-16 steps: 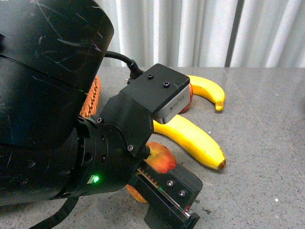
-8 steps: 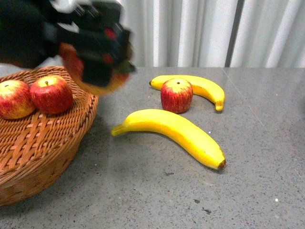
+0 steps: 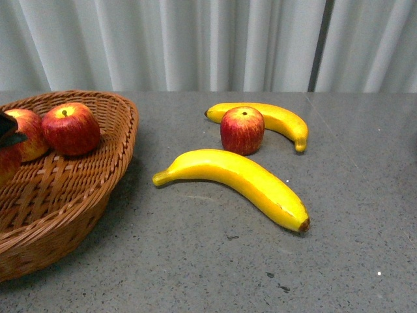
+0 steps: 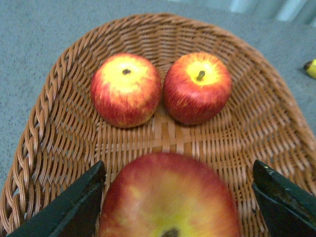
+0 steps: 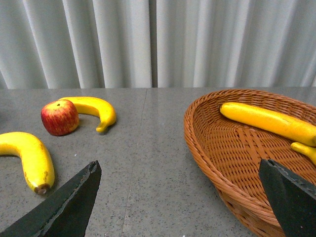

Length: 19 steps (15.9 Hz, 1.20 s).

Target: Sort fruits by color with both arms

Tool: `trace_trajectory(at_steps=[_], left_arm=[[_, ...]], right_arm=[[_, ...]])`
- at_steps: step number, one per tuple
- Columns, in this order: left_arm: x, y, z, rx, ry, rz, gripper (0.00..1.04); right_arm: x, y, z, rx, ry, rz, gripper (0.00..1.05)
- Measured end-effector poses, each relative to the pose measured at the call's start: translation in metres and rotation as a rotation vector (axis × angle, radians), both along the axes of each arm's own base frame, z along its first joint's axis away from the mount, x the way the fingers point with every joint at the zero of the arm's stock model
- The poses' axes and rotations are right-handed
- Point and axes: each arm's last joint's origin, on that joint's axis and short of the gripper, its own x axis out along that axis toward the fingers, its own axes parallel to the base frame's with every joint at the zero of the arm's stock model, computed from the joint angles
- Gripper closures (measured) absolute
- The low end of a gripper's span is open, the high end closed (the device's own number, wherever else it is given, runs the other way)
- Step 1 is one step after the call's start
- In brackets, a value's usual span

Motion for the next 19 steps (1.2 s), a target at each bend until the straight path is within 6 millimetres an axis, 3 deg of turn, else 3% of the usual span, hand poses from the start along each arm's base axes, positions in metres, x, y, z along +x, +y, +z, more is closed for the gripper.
trace_trajectory(at_steps=[3, 7, 8, 9, 10, 11, 14, 19], left_arm=[[-0.003, -0.002, 0.008, -0.002, -0.029, -0.012, 0.07], [-0.006, -0.006, 0.017, -0.003, -0.055, -0.029, 0.05], [-0.008, -0.025, 0.049, -0.005, -0.165, -0.116, 0.07], [0.013, -0.078, 0.07, 0.005, -0.226, -0.319, 0.07], [0.052, -0.14, 0.046, 0.054, -0.117, -0.456, 0.07], [0.064, -0.158, 0.043, 0.075, -0.094, -0.487, 0.07], [0.098, -0.198, 0.035, 0.144, -0.053, -0.492, 0.07], [0.139, -0.218, 0.018, 0.214, -0.004, -0.442, 0.07]], right_arm=[[0.0, 0.0, 0.0, 0.0, 0.0, 0.0, 0.07], [0.0, 0.0, 0.0, 0.0, 0.0, 0.0, 0.07], [0.0, 0.0, 0.0, 0.0, 0.0, 0.0, 0.07], [0.0, 0.0, 0.0, 0.0, 0.0, 0.0, 0.07], [0.0, 0.0, 0.0, 0.0, 0.0, 0.0, 0.07], [0.0, 0.0, 0.0, 0.0, 0.0, 0.0, 0.07], [0.0, 0.0, 0.0, 0.0, 0.0, 0.0, 0.07], [0.0, 0.0, 0.0, 0.0, 0.0, 0.0, 0.07]])
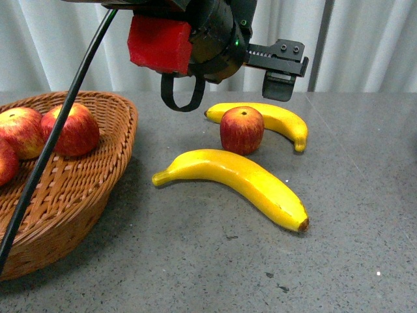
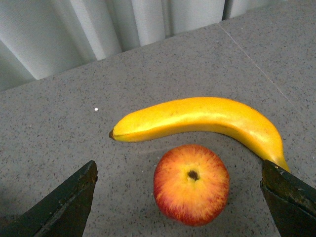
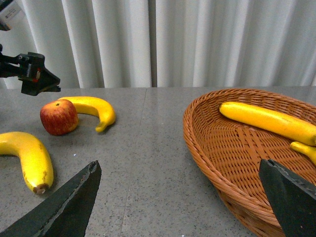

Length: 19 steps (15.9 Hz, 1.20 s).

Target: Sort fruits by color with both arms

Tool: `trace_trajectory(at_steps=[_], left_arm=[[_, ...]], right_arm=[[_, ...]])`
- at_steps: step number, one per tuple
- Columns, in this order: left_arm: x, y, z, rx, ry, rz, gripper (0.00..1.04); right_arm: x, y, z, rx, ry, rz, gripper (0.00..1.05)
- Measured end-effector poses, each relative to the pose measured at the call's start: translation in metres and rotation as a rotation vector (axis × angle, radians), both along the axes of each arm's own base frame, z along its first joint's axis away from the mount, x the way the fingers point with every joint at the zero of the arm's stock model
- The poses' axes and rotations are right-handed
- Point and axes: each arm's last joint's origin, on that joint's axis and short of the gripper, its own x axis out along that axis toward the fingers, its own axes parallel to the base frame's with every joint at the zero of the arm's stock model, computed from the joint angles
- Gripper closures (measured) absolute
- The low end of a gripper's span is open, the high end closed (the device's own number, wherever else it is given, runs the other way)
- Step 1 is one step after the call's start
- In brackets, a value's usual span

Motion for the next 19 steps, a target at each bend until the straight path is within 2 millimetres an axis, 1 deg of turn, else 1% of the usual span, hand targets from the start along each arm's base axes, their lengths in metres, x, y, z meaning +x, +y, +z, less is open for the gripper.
trace_trajectory(at_steps=[2, 6, 8, 11, 12, 13, 14, 15, 16, 17, 18, 19], left_arm=[[0.011, -0.007, -0.007, 0.004, 0.022, -0.014, 0.07], [0.025, -0.016, -0.039, 0.049, 0.107, -0.023, 0.07], [0.034, -0.018, -0.048, 0.06, 0.133, -0.024, 0.07], [0.042, -0.021, -0.071, 0.081, 0.186, -0.032, 0.07], [0.043, -0.021, -0.077, 0.089, 0.206, -0.034, 0.12], [0.043, -0.02, -0.078, 0.084, 0.208, -0.039, 0.23], [0.043, -0.02, -0.077, 0.076, 0.203, -0.046, 0.31], [0.041, -0.019, -0.075, 0.067, 0.186, -0.046, 0.37], [0.038, -0.016, -0.071, 0.064, 0.18, -0.043, 0.38], [0.03, -0.006, -0.051, 0.037, 0.126, -0.028, 0.38], [0.007, 0.047, 0.022, -0.065, -0.081, 0.064, 0.38], [-0.004, 0.071, 0.039, -0.087, -0.145, 0.118, 0.38]], right_arm=[[0.0, 0.0, 0.0, 0.0, 0.0, 0.0, 0.07], [0.0, 0.0, 0.0, 0.0, 0.0, 0.0, 0.07], [0.0, 0.0, 0.0, 0.0, 0.0, 0.0, 0.07], [0.0, 0.0, 0.0, 0.0, 0.0, 0.0, 0.07], [0.0, 0.0, 0.0, 0.0, 0.0, 0.0, 0.07], [0.0, 0.0, 0.0, 0.0, 0.0, 0.0, 0.07], [0.0, 0.0, 0.0, 0.0, 0.0, 0.0, 0.07], [0.0, 0.0, 0.0, 0.0, 0.0, 0.0, 0.07], [0.0, 0.0, 0.0, 0.0, 0.0, 0.0, 0.07], [0.0, 0.0, 0.0, 0.0, 0.0, 0.0, 0.07], [0.0, 0.0, 0.0, 0.0, 0.0, 0.0, 0.07], [0.0, 0.0, 0.0, 0.0, 0.0, 0.0, 0.07]])
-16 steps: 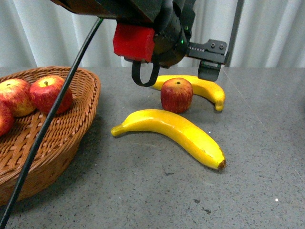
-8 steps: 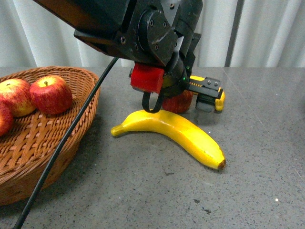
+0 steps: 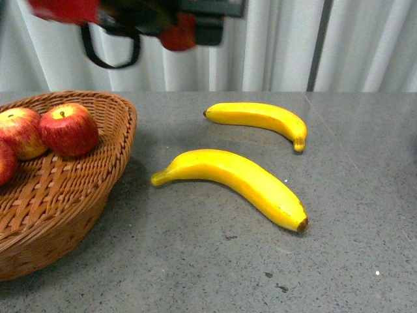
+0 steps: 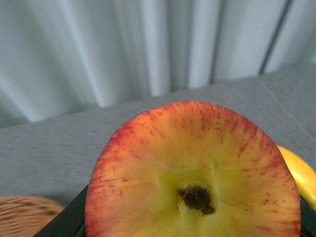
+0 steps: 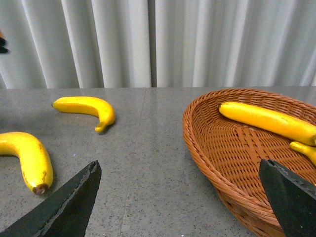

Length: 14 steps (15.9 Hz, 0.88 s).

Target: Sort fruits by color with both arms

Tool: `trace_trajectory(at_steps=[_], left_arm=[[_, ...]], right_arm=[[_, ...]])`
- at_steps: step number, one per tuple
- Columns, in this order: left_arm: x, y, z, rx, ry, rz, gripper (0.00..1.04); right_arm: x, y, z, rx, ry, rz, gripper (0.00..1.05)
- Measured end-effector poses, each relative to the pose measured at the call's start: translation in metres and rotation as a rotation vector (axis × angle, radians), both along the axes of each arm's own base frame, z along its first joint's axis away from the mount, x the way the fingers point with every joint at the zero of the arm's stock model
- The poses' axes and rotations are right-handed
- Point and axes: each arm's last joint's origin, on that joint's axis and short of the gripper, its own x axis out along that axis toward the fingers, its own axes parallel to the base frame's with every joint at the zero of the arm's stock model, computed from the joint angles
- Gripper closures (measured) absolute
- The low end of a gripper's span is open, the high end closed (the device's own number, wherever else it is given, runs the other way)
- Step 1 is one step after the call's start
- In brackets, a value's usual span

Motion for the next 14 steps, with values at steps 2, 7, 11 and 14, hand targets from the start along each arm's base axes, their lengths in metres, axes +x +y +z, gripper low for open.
trace_trajectory(at_steps=[2, 7, 11, 14], left_arm=[[-0.02, 0.036, 0.01, -0.018, -0.044, 0.083, 0.38], [-0.1, 0.106, -0.04, -0.007, 0.063, 0.211, 0.39], [-0.128, 0.124, -0.068, -0.016, 0.146, 0.245, 0.31], [-0.135, 0.122, -0.066, -0.044, 0.166, 0.189, 0.09]], right_arm=[[0.0, 0.0, 0.0, 0.0, 0.0, 0.0, 0.07], [0.0, 0.0, 0.0, 0.0, 0.0, 0.0, 0.07], [0.0, 0.0, 0.0, 0.0, 0.0, 0.0, 0.07], [0.0, 0.0, 0.0, 0.0, 0.0, 0.0, 0.07]])
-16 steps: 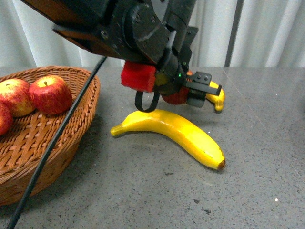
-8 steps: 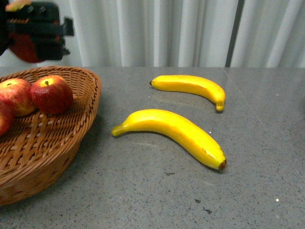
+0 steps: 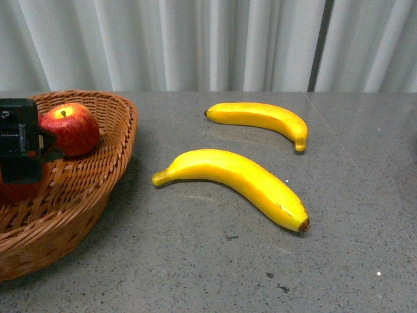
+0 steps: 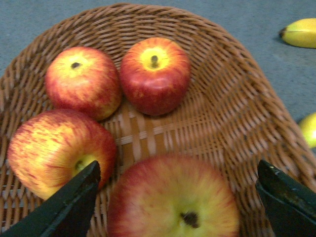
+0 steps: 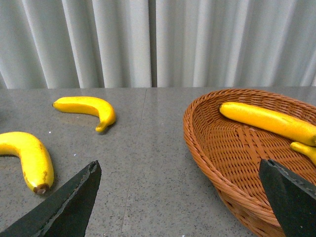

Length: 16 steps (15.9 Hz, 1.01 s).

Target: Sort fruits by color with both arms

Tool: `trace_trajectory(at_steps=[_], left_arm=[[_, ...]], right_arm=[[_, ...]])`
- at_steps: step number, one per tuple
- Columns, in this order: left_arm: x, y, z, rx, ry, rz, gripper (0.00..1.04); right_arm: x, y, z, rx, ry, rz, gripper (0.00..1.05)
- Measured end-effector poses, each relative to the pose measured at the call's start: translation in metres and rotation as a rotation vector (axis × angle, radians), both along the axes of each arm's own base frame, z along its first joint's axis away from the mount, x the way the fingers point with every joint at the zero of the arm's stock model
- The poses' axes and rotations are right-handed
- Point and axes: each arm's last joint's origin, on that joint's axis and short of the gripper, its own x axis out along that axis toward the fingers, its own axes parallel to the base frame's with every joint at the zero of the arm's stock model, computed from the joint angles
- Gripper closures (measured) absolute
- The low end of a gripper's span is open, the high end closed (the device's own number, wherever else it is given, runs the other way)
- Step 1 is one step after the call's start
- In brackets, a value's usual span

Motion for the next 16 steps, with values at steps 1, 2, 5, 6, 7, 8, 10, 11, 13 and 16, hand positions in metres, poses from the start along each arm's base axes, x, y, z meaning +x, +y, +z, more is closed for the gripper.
trace_trajectory(at_steps=[1, 2, 5, 6, 7, 8, 10, 11, 13, 16], left_arm=[[-0.006, -0.001, 0.009, -0.011, -0.021, -0.023, 0.06], [-0.019, 0.0, 0.031, -0.03, -0.09, -0.041, 0.07], [-0.05, 0.002, 0.082, -0.032, -0.286, -0.058, 0.07], [-0.065, 0.002, 0.089, -0.025, -0.3, -0.092, 0.07], [-0.077, 0.002, 0.091, -0.008, -0.313, -0.11, 0.07], [-0.092, 0.005, 0.087, -0.012, -0.429, -0.037, 0.18], [-0.123, 0.022, 0.049, 0.005, -0.422, 0.04, 0.41], [-0.132, 0.026, 0.031, 0.0, -0.437, 0.038, 0.52], [-0.141, 0.04, -0.001, 0.001, -0.435, 0.06, 0.77], [-0.152, 0.038, -0.011, -0.008, -0.436, 0.029, 1.03]], right_arm=[[0.0, 0.0, 0.0, 0.0, 0.0, 0.0, 0.07], [0.0, 0.0, 0.0, 0.0, 0.0, 0.0, 0.07], [0.0, 0.0, 0.0, 0.0, 0.0, 0.0, 0.07], [0.0, 0.0, 0.0, 0.0, 0.0, 0.0, 0.07], [0.0, 0.0, 0.0, 0.0, 0.0, 0.0, 0.07], [0.0, 0.0, 0.0, 0.0, 0.0, 0.0, 0.07], [0.0, 0.0, 0.0, 0.0, 0.0, 0.0, 0.07], [0.0, 0.0, 0.0, 0.0, 0.0, 0.0, 0.07], [0.0, 0.0, 0.0, 0.0, 0.0, -0.001, 0.07], [0.0, 0.0, 0.0, 0.0, 0.0, 0.0, 0.07]])
